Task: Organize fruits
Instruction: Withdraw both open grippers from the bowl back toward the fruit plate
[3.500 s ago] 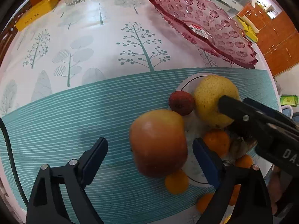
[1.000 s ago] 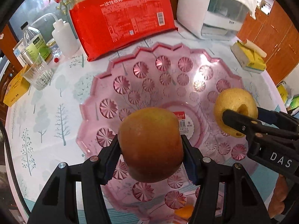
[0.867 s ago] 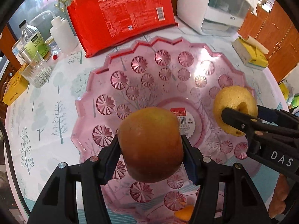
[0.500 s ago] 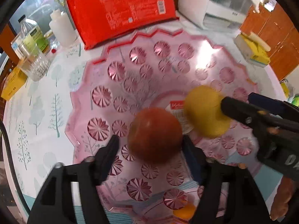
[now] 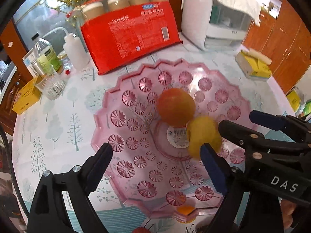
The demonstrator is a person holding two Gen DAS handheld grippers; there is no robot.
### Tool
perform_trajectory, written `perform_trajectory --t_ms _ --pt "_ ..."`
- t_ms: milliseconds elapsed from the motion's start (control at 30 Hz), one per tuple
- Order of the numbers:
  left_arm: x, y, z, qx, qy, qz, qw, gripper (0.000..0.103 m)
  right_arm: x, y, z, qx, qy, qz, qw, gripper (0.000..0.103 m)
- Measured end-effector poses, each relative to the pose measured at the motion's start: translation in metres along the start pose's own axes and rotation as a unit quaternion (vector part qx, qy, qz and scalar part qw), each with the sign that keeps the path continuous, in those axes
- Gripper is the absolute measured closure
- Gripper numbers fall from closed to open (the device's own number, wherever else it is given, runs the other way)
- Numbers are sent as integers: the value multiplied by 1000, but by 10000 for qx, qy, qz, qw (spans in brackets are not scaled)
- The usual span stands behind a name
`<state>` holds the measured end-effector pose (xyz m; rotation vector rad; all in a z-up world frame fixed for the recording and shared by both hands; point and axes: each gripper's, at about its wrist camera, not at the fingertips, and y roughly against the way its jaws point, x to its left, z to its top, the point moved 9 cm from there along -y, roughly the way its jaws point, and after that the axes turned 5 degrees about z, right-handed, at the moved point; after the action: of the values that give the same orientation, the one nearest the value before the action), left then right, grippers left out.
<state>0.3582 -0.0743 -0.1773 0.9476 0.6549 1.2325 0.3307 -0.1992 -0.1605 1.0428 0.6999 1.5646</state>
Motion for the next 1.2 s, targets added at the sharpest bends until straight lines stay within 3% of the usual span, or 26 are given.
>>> perform_trajectory --t_ms 300,633,1200 --pt "1 42 3 -536 -71 68 9985 12 9 31 6 -268 0 -24 9996 33" --pt "2 70 -21 -249 -291 14 9993 12 22 69 -9 -451 -77 80 9989 33" --pt "-3 170 -60 -764 -872 -406 9924 12 46 170 -71 -928 -144 5 9956 33"
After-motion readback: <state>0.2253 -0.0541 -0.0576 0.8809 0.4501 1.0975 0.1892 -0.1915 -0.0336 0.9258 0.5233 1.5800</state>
